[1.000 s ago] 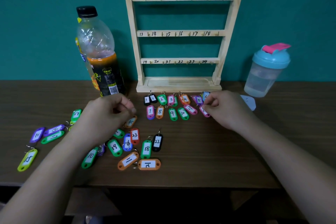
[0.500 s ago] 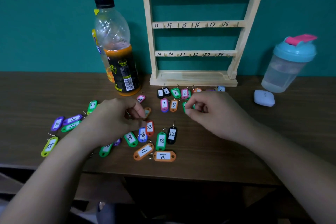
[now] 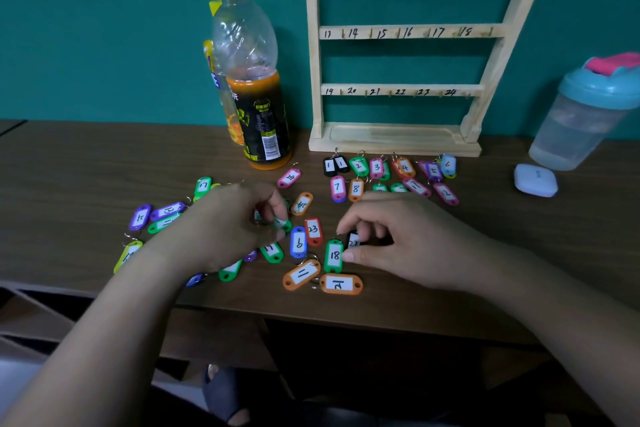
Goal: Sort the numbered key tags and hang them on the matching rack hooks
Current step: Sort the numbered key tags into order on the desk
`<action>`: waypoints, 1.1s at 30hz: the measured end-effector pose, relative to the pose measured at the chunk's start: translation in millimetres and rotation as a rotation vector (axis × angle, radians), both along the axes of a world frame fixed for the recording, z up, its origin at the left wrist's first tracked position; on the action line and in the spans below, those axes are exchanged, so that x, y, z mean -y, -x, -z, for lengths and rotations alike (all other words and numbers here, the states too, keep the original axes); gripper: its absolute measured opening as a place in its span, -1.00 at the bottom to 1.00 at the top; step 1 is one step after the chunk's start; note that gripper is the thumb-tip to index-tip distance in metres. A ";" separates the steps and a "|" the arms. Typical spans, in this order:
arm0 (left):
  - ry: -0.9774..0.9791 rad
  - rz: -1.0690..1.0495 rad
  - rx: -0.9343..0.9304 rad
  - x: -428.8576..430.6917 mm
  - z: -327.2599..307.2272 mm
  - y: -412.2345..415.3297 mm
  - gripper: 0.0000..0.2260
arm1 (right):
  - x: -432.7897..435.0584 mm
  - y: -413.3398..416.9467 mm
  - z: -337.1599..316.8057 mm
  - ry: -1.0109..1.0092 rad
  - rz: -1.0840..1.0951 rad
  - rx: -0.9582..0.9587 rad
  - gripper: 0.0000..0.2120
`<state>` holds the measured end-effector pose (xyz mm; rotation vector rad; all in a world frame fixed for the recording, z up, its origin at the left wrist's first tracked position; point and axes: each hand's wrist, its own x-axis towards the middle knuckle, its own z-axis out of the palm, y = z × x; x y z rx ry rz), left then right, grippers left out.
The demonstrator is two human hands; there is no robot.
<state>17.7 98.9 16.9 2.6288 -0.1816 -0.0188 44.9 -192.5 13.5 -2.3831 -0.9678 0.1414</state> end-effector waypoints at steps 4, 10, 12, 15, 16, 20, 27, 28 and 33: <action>0.056 0.080 -0.018 2.9 -2.6 3.7 -0.87 | 0.6 -3.4 0.4 0.037 0.029 0.032 -0.72; 0.027 0.088 -0.002 11.9 1.5 3.7 -0.82 | -2.7 -4.2 3.7 0.070 0.037 0.014 -0.70; 0.020 0.088 -0.009 12.4 2.1 3.4 -0.81 | -5.0 -1.8 4.9 0.052 0.021 0.006 -0.74; -0.006 0.092 -0.014 12.9 2.9 2.2 -0.82 | -9.9 2.0 7.4 0.033 0.002 0.010 -0.73; -0.019 0.089 -0.018 13.1 3.0 1.9 -0.82 | -11.1 3.0 8.3 0.031 -0.002 0.008 -0.72; -0.032 0.076 -0.048 14.0 3.4 -0.6 -0.81 | -10.9 3.8 9.2 0.021 0.001 0.013 -0.71; -0.040 0.084 -0.006 15.2 -2.4 0.3 -0.91 | -11.5 4.2 12.8 0.021 0.000 0.052 -0.75; -0.042 0.093 -0.010 14.5 -3.5 1.4 -0.92 | -11.5 3.9 13.1 0.016 0.002 0.052 -0.75; -0.042 0.115 -0.064 12.2 -6.0 3.7 -0.76 | -11.9 4.7 15.2 0.006 -0.001 0.056 -0.77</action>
